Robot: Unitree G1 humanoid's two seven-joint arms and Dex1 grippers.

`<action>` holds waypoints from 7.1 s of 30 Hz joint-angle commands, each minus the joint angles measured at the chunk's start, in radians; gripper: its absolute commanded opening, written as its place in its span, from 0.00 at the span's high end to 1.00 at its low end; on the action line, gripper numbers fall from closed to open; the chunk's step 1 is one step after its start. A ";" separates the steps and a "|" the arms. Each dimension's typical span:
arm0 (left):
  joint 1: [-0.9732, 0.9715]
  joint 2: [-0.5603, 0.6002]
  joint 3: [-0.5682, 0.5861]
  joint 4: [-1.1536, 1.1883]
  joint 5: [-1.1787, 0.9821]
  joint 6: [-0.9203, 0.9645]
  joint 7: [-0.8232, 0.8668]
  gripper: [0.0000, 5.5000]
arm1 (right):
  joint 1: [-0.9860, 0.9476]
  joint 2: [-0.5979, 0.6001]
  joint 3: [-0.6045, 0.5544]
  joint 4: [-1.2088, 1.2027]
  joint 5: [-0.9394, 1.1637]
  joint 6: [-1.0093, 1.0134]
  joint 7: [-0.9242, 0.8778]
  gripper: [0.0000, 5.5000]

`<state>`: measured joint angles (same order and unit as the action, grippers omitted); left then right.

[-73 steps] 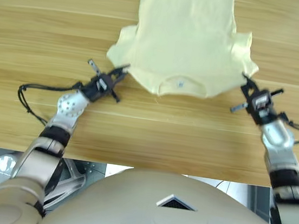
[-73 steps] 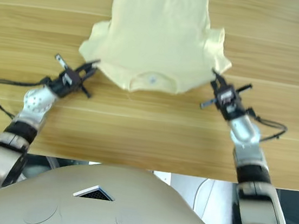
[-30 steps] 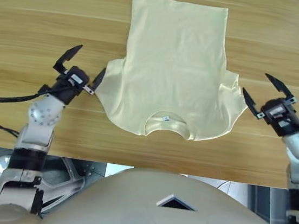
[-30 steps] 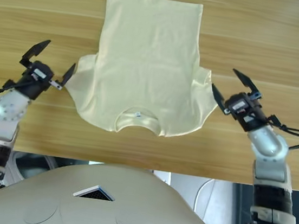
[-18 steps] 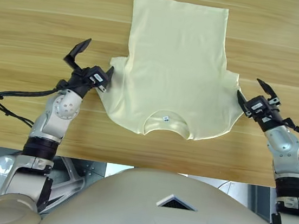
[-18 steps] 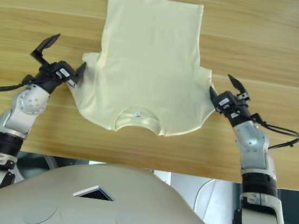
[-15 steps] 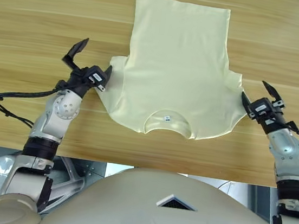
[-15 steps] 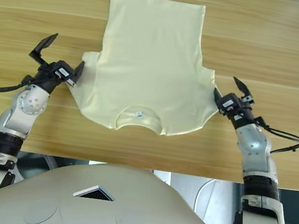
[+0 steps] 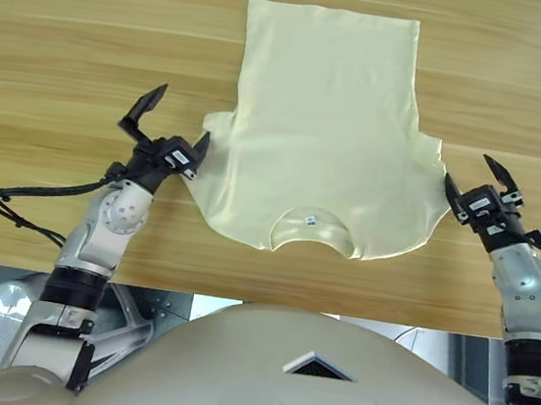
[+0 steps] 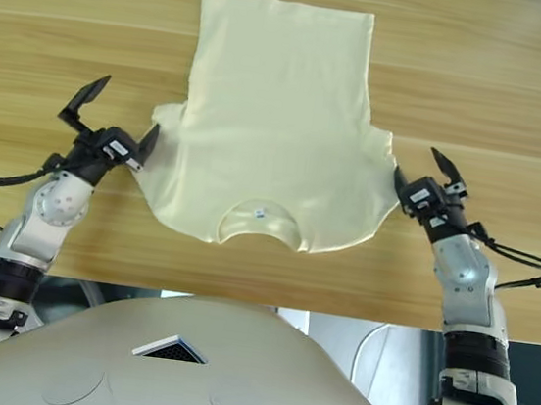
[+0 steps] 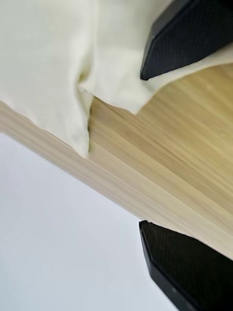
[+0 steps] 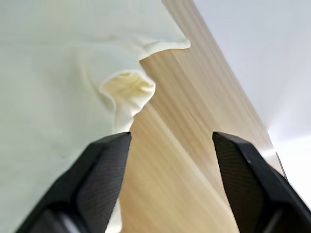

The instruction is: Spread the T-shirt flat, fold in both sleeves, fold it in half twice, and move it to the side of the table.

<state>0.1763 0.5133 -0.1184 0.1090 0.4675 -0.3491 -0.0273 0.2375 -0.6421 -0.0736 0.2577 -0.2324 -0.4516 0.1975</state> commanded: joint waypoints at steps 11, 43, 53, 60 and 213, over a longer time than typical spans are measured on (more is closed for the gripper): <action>0.124 0.077 0.372 -0.307 -0.028 0.143 0.043 0.02 | -0.075 0.092 -0.114 -0.300 0.300 0.101 0.066 0.44; 0.181 0.311 -0.077 -0.153 0.260 -0.041 -0.272 0.02 | -0.172 0.071 -0.138 -0.054 0.185 -0.018 0.063 0.44; 0.207 0.329 -0.044 -0.147 0.264 0.019 -0.256 0.02 | -0.181 0.077 -0.133 -0.017 0.173 -0.044 0.053 0.44; 0.156 0.288 -0.130 -0.132 0.248 -0.043 -0.258 0.02 | -0.180 0.080 -0.134 -0.010 0.172 -0.056 0.055 0.44; 0.071 0.210 -0.137 -0.098 0.015 -0.260 -0.180 0.02 | 0.261 -0.142 -0.192 -0.236 -0.335 -0.096 0.007 0.44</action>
<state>0.2383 0.7121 -0.2960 0.0193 0.4480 -0.6407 -0.2199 0.3682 -0.7329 -0.2656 0.0515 -0.4688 -0.5285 0.1944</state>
